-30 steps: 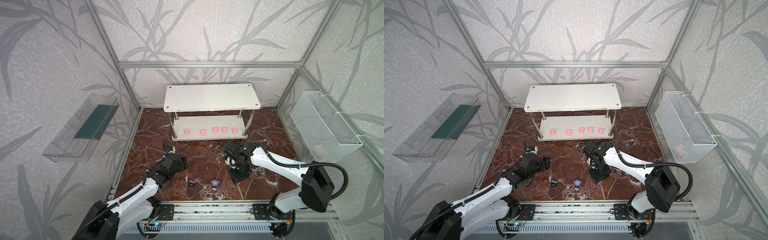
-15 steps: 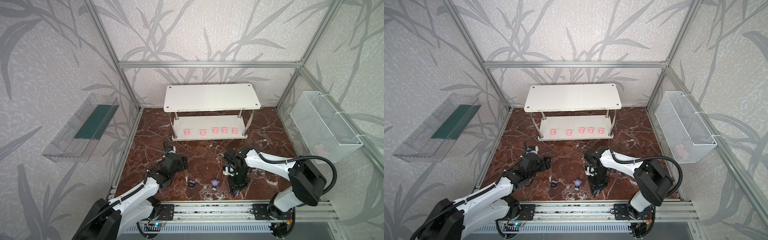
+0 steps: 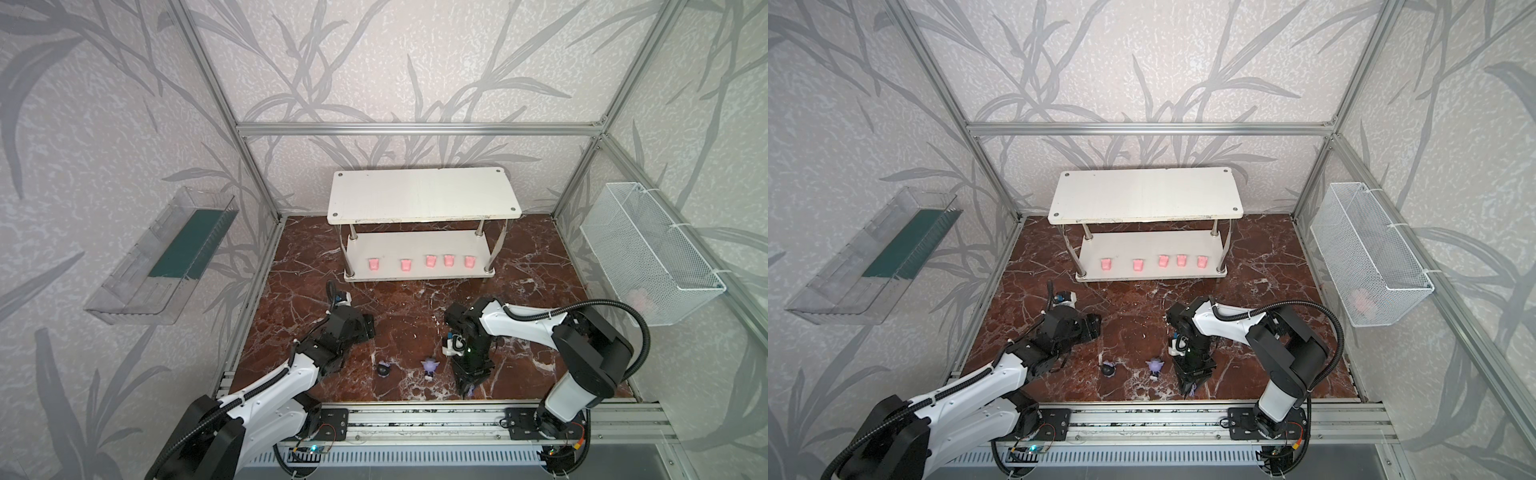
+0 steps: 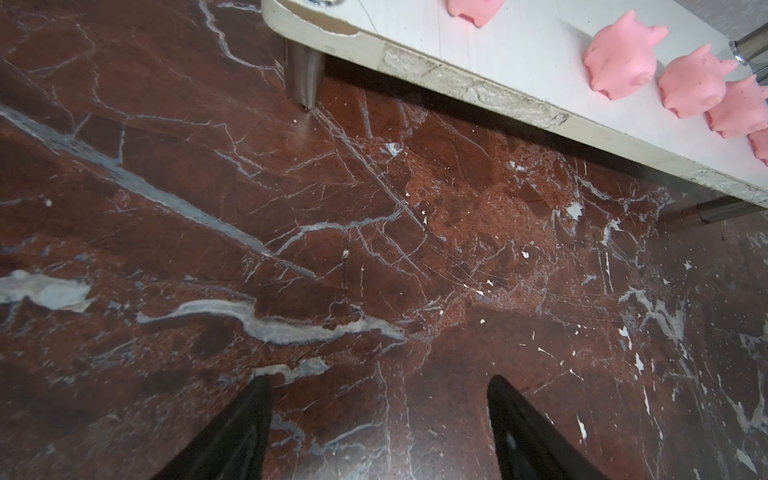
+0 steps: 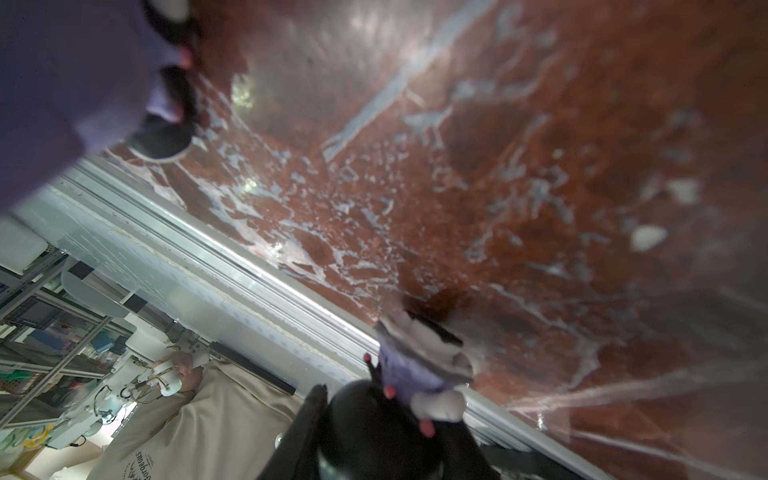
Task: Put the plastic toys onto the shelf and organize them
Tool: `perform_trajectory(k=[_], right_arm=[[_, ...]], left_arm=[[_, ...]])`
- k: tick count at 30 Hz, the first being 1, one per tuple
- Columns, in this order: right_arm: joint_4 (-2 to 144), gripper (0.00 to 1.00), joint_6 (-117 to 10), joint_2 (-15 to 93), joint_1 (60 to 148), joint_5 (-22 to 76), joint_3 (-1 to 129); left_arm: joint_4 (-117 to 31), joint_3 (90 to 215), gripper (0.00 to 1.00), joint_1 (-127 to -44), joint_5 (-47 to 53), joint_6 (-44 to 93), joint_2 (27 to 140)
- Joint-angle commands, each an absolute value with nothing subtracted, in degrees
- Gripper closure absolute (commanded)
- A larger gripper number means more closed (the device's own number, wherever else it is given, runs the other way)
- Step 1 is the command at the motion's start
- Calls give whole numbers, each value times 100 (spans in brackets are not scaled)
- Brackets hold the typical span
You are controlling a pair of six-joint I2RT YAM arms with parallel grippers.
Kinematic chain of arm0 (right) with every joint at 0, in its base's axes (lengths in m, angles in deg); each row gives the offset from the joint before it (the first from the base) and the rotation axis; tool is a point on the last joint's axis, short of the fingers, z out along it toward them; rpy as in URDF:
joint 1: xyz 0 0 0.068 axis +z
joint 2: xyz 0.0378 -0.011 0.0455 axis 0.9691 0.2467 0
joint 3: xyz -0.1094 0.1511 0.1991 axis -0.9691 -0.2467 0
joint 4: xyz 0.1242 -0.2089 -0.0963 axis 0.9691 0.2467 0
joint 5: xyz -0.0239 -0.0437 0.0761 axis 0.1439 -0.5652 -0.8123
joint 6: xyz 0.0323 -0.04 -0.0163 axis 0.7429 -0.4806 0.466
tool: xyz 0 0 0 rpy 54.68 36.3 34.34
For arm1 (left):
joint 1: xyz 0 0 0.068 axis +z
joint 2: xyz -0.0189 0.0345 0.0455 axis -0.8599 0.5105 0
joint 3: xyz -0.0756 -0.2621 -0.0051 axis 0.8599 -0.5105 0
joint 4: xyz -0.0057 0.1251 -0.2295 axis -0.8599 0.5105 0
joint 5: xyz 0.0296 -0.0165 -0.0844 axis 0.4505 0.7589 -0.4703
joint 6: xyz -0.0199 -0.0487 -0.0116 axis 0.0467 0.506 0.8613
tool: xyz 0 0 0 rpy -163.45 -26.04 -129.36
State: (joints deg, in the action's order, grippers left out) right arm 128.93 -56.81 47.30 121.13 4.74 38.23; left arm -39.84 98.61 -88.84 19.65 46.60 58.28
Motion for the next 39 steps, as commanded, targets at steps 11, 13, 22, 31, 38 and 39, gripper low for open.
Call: perform_trajectory(k=[11, 13, 22, 31, 38, 39], right_arm=[[12997, 70, -5808, 5108, 12081, 489, 3938], [13005, 73, -5809, 5120, 12082, 428, 3956], [13735, 78, -5974, 5018, 12055, 306, 4420], [14152, 81, -6345, 5527, 12037, 159, 4746], [14179, 81, -6369, 5737, 12029, 271, 4816], [14172, 81, -6379, 5770, 12012, 268, 4809]], left_arm=[[-4217, 9721, 20, -8835, 1911, 4788, 5918], [-4231, 9711, 20, -8837, 1911, 4792, 5943], [-4367, 9646, 20, -8816, 1875, 4836, 5952], [-4548, 9560, 20, -8783, 1820, 4856, 6014], [-4584, 9581, 20, -8730, 1753, 4815, 6065], [-4600, 9589, 20, -8721, 1745, 4816, 6078]])
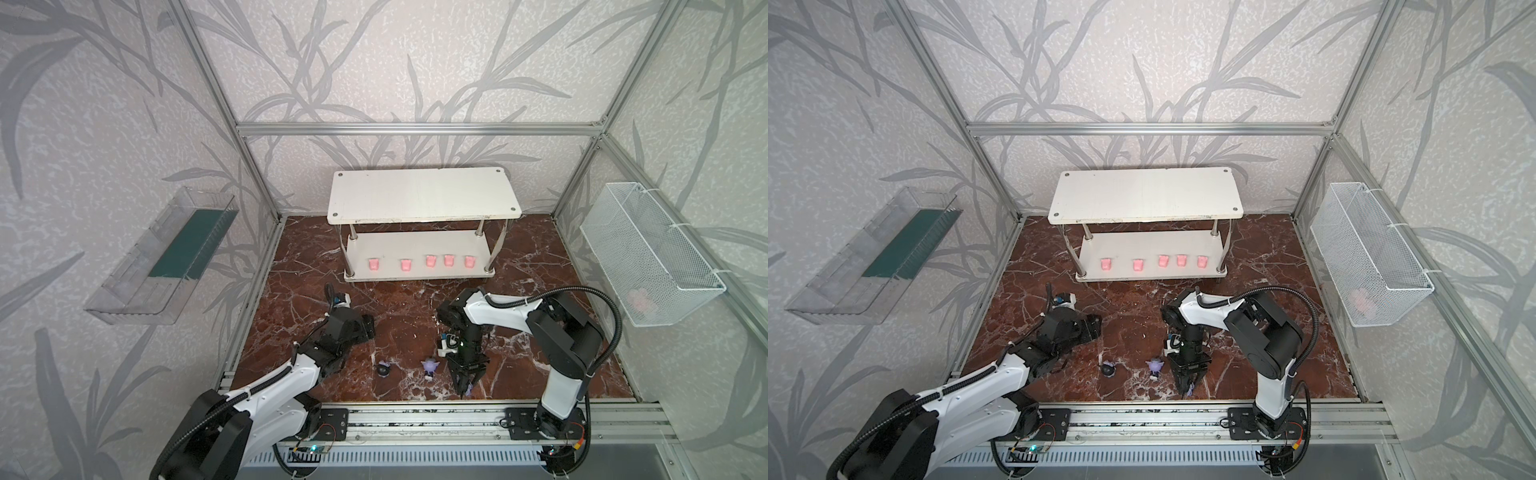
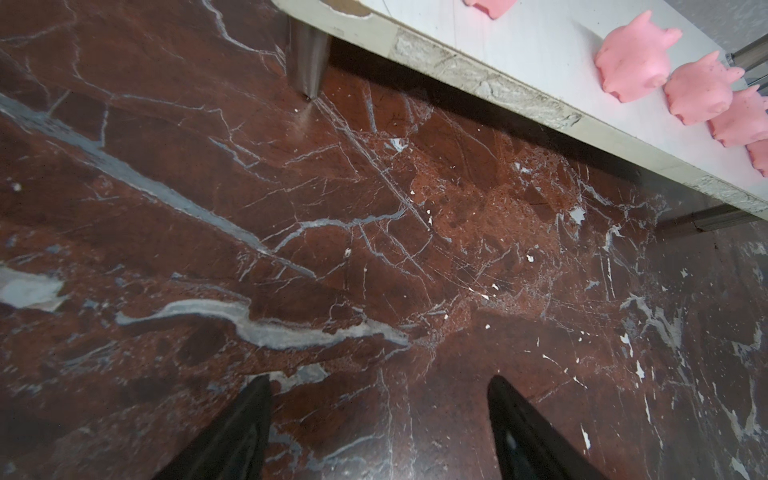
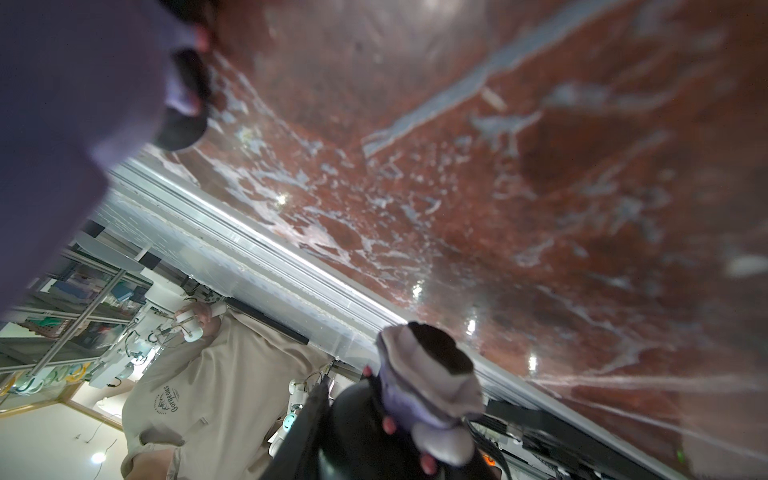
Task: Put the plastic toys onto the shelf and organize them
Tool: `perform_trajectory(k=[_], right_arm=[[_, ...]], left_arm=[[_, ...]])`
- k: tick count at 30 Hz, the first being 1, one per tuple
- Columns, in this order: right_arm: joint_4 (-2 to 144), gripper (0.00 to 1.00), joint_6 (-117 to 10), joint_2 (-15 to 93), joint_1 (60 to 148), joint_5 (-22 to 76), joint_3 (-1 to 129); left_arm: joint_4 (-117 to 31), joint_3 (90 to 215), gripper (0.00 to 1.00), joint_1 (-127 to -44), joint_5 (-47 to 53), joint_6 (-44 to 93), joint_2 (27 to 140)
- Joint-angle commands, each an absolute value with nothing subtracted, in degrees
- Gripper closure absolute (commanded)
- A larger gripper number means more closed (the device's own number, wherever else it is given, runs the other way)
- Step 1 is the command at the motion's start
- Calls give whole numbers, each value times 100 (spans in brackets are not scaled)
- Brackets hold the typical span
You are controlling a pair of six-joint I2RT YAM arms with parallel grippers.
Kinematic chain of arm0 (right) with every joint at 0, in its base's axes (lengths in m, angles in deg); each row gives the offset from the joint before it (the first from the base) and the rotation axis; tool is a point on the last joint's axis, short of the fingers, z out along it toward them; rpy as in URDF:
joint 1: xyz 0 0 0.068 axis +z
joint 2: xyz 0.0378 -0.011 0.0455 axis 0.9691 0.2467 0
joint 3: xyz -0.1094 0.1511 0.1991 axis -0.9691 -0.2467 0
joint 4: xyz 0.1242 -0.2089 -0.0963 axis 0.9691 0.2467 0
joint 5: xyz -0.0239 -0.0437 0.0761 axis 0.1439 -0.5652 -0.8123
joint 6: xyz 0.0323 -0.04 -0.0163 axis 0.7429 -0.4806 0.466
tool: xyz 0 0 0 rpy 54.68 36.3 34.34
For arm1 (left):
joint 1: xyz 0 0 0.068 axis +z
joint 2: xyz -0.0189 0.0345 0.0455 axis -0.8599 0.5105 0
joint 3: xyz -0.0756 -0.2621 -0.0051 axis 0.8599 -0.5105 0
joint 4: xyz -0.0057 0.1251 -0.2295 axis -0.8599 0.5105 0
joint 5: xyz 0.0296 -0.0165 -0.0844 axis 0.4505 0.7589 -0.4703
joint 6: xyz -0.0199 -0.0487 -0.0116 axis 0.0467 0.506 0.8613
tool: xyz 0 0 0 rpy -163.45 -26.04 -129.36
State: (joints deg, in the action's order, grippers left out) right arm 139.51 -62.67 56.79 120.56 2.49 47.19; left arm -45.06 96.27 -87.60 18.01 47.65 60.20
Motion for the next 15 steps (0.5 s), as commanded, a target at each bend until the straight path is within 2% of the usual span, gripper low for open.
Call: perform_trajectory(k=[1, 15], right_arm=[[14168, 81, -6396, 5790, 11990, 277, 4801], [14055, 78, -6403, 5988, 11672, 638, 4955]], left_arm=[[-4618, 9583, 20, -8709, 1736, 4814, 6088], [-4662, 9537, 20, -8651, 1682, 4849, 6151]])
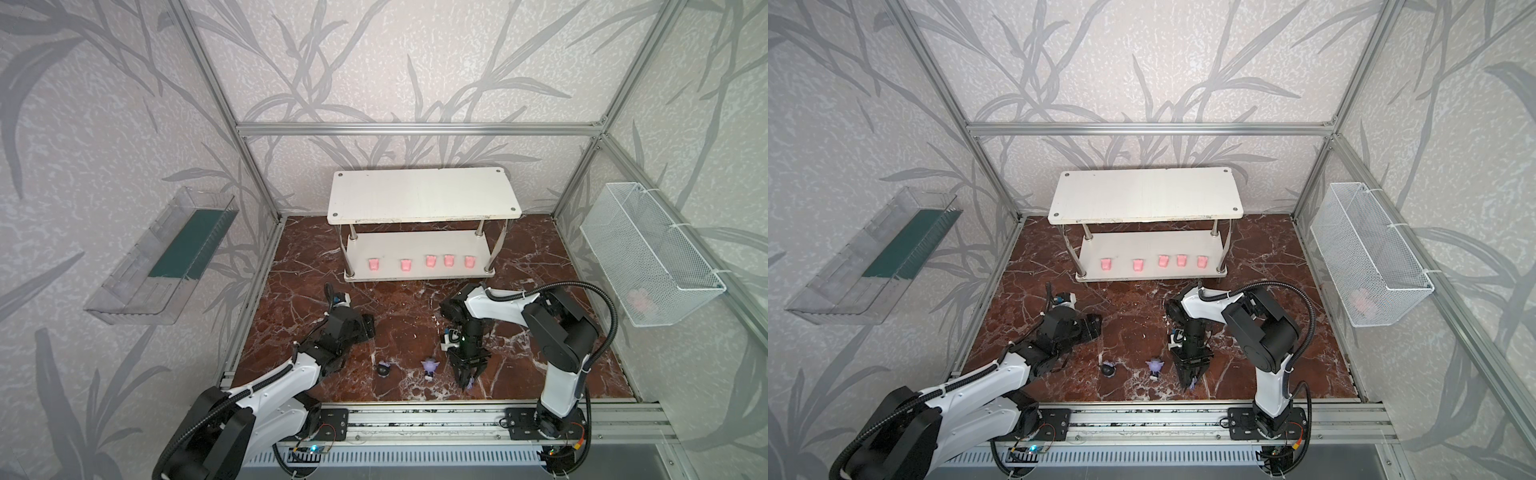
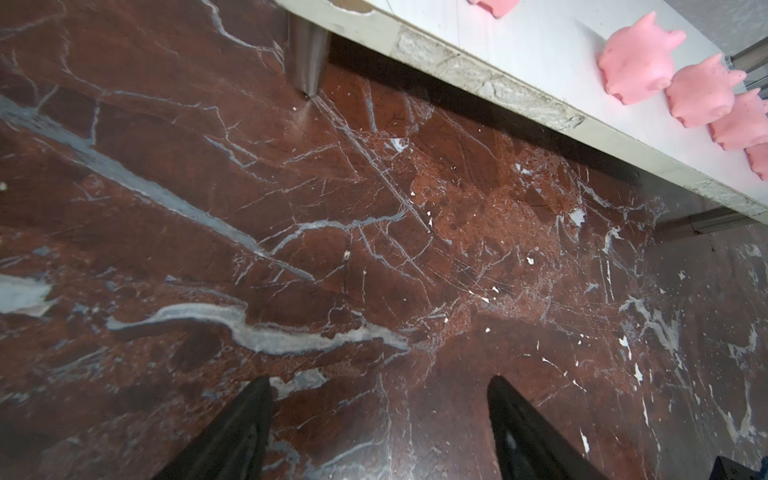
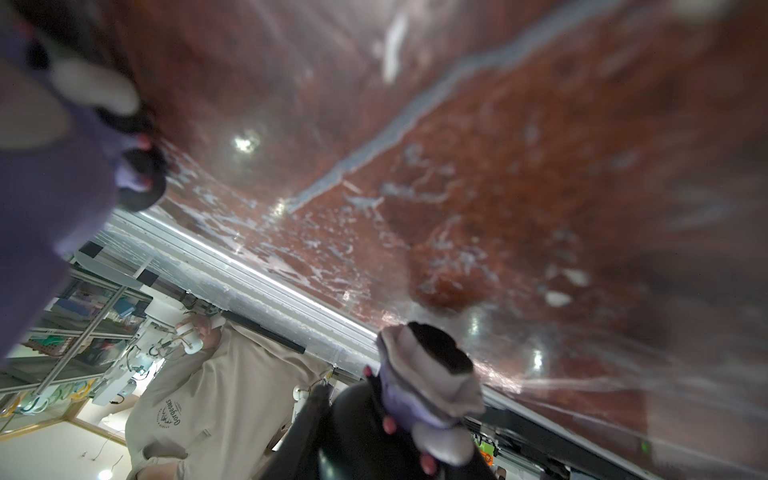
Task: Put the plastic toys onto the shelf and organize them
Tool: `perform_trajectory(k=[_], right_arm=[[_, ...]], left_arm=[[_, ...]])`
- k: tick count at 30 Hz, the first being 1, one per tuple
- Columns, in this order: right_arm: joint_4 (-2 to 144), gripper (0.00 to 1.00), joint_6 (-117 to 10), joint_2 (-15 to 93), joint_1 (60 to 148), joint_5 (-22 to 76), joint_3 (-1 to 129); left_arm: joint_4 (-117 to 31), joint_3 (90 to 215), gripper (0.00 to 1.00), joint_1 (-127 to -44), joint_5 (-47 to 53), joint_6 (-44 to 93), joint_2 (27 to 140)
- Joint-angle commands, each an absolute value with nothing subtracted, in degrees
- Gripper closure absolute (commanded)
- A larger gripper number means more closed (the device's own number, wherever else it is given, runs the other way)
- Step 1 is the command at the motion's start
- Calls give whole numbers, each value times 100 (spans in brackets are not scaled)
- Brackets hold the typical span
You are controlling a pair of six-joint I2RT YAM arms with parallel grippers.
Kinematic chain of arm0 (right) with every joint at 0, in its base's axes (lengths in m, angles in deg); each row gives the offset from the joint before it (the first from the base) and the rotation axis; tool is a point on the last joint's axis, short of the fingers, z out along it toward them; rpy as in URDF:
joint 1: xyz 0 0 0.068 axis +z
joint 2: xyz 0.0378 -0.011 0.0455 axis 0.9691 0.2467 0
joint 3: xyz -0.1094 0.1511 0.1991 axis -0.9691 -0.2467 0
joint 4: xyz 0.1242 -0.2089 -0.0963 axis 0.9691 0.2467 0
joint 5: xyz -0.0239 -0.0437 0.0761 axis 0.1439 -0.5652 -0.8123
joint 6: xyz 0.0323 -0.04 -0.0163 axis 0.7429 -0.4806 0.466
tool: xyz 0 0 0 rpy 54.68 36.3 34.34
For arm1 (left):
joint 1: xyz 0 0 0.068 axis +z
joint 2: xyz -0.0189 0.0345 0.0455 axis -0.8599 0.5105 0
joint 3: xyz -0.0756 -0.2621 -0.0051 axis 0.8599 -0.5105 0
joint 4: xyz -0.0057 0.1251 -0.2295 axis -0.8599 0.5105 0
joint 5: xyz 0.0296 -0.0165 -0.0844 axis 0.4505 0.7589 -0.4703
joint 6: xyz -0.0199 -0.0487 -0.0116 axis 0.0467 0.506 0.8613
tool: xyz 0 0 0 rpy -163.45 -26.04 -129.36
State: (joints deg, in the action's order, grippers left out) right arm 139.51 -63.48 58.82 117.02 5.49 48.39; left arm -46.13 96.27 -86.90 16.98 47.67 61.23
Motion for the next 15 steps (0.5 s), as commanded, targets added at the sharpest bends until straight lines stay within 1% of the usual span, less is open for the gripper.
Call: perform_trajectory(k=[1, 8, 12, 15], right_arm=[[14033, 77, -6399, 6002, 11660, 652, 4967], [13998, 75, -6422, 6051, 11598, 678, 5058], [13984, 70, -6437, 6074, 11497, 672, 5064], [13981, 69, -6449, 6060, 11444, 673, 5089]], left_arm=[[-4662, 9534, 20, -8651, 1682, 4851, 6150], [-4655, 9517, 20, -8629, 1672, 4868, 6153], [-4662, 9540, 20, -8629, 1665, 4873, 6160], [-4684, 9532, 20, -8625, 1665, 4884, 6166]])
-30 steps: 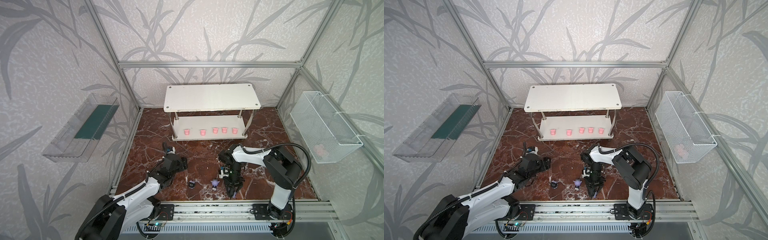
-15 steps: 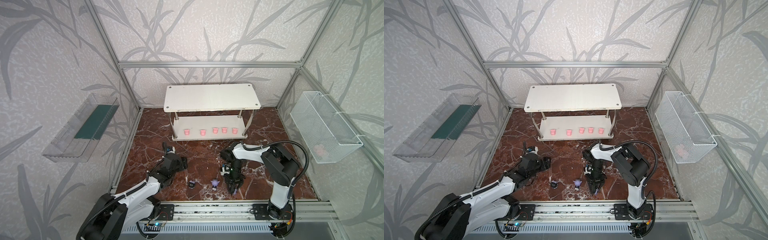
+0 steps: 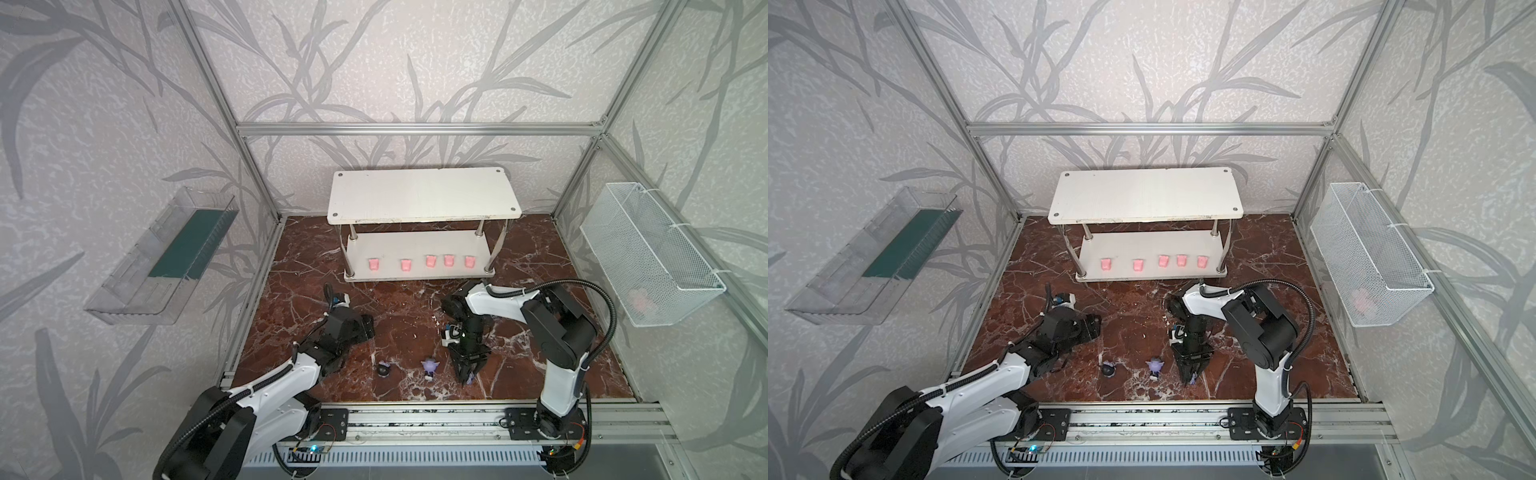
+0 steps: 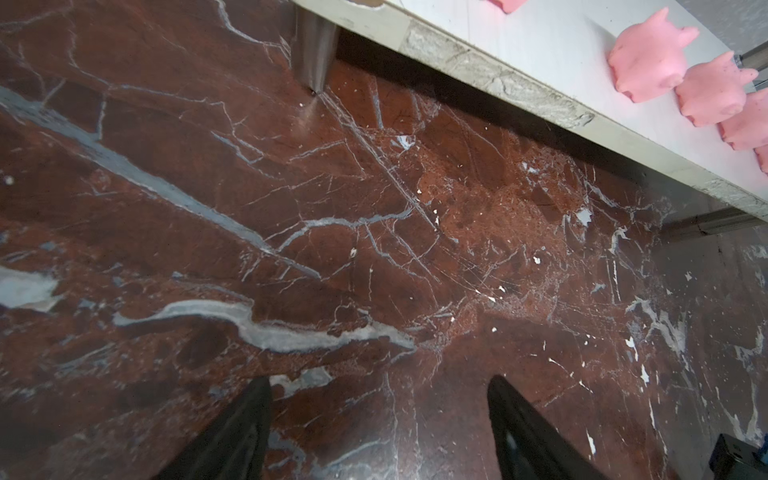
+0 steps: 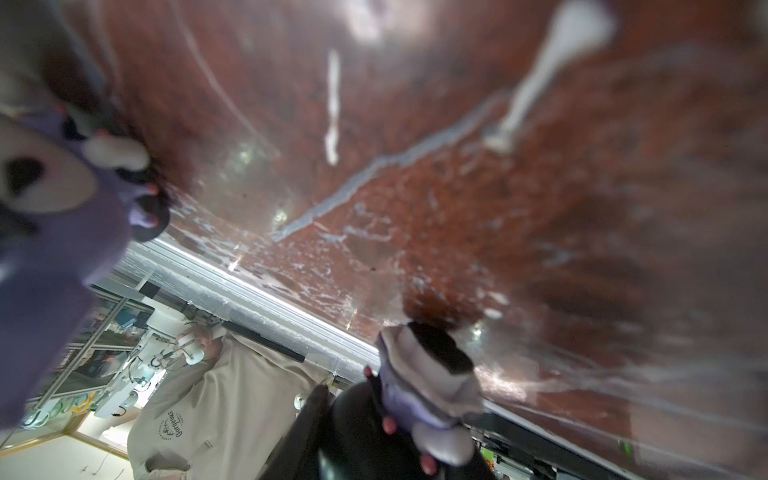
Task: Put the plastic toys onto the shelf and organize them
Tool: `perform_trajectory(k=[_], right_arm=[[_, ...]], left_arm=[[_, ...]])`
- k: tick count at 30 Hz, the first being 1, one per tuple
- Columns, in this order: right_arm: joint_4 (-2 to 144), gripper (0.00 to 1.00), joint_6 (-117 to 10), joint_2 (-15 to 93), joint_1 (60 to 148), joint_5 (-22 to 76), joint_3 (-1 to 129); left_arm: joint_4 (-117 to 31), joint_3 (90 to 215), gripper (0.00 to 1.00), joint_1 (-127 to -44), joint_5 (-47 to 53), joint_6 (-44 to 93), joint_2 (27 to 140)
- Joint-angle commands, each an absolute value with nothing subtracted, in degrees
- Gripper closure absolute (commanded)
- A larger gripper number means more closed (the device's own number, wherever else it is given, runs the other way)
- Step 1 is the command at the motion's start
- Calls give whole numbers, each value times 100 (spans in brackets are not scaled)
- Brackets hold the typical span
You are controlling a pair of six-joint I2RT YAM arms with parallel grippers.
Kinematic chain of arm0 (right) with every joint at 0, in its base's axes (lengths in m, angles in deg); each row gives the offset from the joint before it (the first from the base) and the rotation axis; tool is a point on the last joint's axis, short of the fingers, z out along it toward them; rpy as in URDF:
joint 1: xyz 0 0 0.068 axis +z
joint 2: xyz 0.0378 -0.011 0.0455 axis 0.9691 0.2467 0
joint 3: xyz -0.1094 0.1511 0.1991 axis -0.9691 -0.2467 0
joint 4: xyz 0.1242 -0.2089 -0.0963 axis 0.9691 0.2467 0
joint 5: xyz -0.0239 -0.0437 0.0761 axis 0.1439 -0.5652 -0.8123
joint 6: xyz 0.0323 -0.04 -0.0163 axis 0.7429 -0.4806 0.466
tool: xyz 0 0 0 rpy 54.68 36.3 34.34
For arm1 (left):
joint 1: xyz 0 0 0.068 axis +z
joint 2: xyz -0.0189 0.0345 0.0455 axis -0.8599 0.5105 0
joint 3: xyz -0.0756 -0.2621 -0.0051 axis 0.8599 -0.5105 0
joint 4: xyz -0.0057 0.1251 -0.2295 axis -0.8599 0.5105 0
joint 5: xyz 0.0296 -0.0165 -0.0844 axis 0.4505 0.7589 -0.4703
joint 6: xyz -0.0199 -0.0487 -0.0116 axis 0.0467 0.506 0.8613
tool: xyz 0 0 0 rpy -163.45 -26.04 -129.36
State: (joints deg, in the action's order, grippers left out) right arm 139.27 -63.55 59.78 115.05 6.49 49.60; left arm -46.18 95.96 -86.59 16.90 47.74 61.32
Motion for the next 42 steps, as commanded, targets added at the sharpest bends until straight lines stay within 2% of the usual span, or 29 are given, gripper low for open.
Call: perform_trajectory(k=[1, 16, 26, 36, 42], right_arm=[[13990, 69, -6443, 6050, 11432, 674, 5101], [14057, 52, -6472, 6036, 11290, 599, 5233], [14115, 50, -6401, 5827, 11297, 626, 5401], [14124, 50, -5987, 4920, 11123, 1127, 5472], [13875, 50, -5551, 3691, 10929, 1659, 5329]], left_arm=[[-4685, 9532, 20, -8628, 1662, 4884, 6167], [-4656, 9495, 20, -8602, 1669, 4893, 6132], [-4576, 9545, 20, -8594, 1636, 4888, 6060], [-4089, 9824, 20, -8596, 1473, 4614, 5517], [-3535, 10415, 21, -8602, 1174, 4092, 5039]])
